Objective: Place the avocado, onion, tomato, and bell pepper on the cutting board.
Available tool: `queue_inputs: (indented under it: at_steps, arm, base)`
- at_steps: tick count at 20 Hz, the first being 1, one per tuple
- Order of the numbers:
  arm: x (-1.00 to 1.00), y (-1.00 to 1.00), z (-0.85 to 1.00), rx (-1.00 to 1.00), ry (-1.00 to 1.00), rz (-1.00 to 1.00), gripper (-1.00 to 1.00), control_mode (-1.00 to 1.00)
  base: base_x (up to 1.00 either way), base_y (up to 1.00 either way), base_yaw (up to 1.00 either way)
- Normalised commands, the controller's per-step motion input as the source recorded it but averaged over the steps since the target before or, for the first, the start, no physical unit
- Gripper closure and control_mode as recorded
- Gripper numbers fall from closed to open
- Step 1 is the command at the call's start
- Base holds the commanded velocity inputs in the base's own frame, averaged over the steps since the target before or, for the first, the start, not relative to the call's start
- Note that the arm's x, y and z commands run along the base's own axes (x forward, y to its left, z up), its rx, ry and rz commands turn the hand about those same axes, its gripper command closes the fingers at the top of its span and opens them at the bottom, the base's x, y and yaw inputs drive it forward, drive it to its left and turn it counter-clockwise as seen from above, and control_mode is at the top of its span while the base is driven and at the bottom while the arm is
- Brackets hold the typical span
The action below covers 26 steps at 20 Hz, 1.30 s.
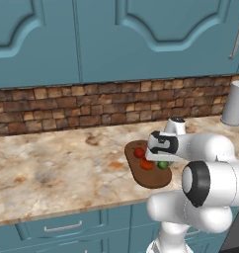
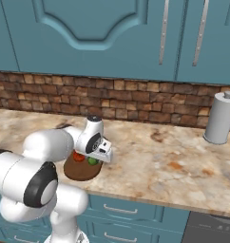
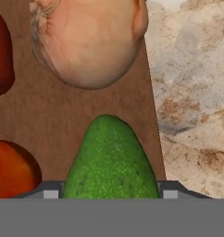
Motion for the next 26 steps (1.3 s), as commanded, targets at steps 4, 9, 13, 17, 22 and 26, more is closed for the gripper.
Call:
queue_inputs:
  at_steps: [4, 9, 13, 17, 22, 26]
  arm:
    - [-0.23, 0.02, 0.08, 0.00, -0.01, 0.00, -1.00, -1.00]
    - [-0.25, 0.15, 0.48, 0.00, -0.07, 0.00, -1.00, -1.00]
    - [-0.63, 0.05, 0.93, 0.00, -0.15, 0.02, -1.00, -1.00]
    - [-0.86, 0.00, 1.00, 0.00, -0.23, 0.04, -1.00, -1.00]
    - [-0.86, 0.00, 1.00, 0.00, -0.27, 0.04, -1.00, -1.00]
    - [-0.65, 0.00, 1.00, -0.02, -0.24, 0.01, -1.00, -1.00]
  base:
    - [0.00, 0.00, 0.00]
    - [0.00, 0.00, 0.00]
    - [0.00, 0.00, 0.00]
    - [0.00, 0.00, 0.00]
    - [0.00, 0.00, 0.00]
    - [0.00, 0.00, 0.00]
